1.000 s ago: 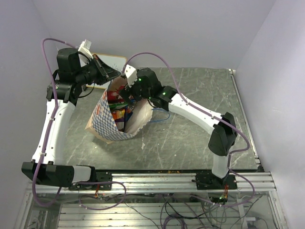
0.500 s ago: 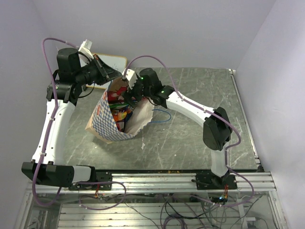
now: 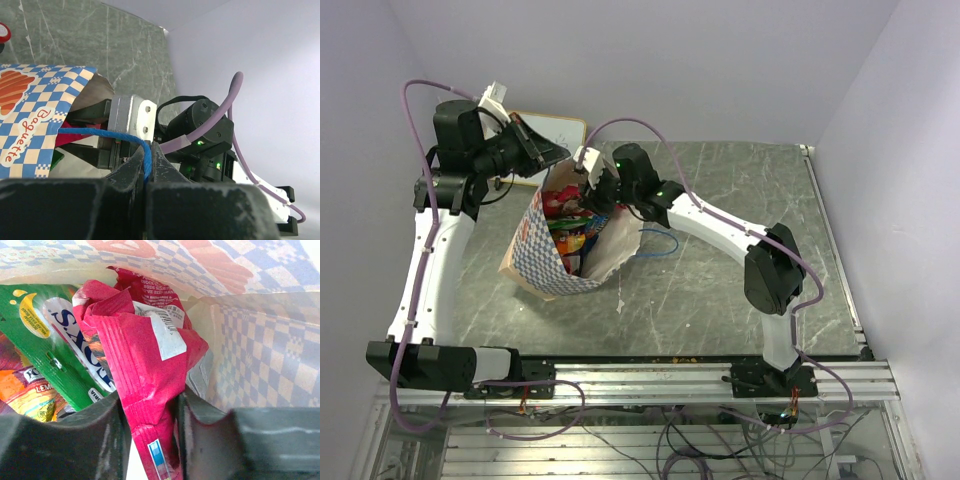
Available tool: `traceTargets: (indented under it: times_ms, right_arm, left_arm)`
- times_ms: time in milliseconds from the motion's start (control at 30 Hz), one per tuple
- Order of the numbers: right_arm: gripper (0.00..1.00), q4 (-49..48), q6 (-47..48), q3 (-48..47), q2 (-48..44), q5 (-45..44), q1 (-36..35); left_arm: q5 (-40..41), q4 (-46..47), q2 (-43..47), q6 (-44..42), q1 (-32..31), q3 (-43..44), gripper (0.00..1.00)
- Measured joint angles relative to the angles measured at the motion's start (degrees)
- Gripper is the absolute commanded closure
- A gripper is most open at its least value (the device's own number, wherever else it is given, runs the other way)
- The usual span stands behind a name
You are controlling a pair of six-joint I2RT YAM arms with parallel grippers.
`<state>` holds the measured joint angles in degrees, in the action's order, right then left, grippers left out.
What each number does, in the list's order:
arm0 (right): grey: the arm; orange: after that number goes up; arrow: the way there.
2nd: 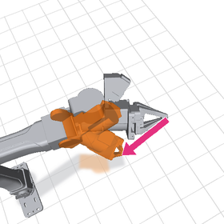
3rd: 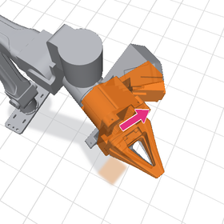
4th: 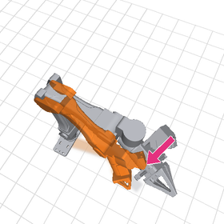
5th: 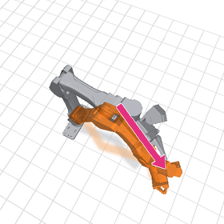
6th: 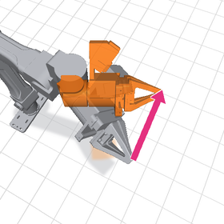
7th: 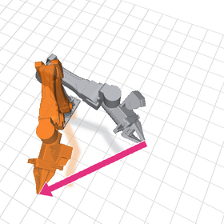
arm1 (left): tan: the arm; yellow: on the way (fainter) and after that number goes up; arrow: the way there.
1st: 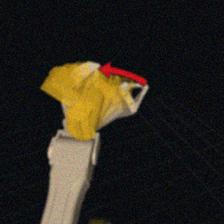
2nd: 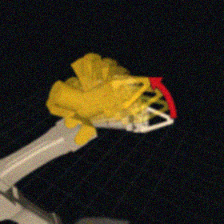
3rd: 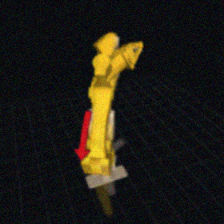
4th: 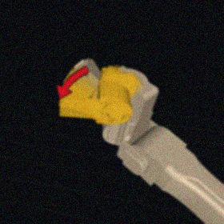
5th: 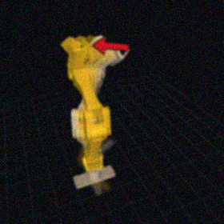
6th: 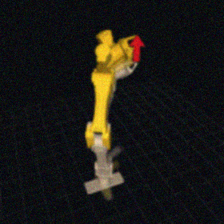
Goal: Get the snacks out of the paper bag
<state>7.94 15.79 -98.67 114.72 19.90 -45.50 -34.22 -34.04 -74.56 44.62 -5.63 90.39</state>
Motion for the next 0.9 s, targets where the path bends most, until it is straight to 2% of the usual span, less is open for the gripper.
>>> traceTargets:
  times_ms: [200, 367, 733, 900]
  right_arm:
    - [0.90, -0.8, -0.3, 0.7, -0.1, 0.5, -0.1]
    - [1.00, 1.0, -0.7, 0.7, -1.6, 0.3, -0.4]
    - [1.00, 2.2, -7.0, 6.6, -15.4, -1.7, -0.5]
    - [1.00, 1.7, -10.9, 9.4, -22.7, -5.6, -0.6]
  left_arm:
    - [-0.7, 0.0, 0.2, 1.0, 2.0, -0.1, 0.93]
    - [-1.1, 0.1, 0.6, 1.9, 3.4, -0.1, 0.93]
    - [-1.1, 0.3, 1.4, 3.0, 4.4, -1.1, 0.93]
    - [-1.1, 0.4, 1.4, 3.7, 4.4, -1.2, 0.93]
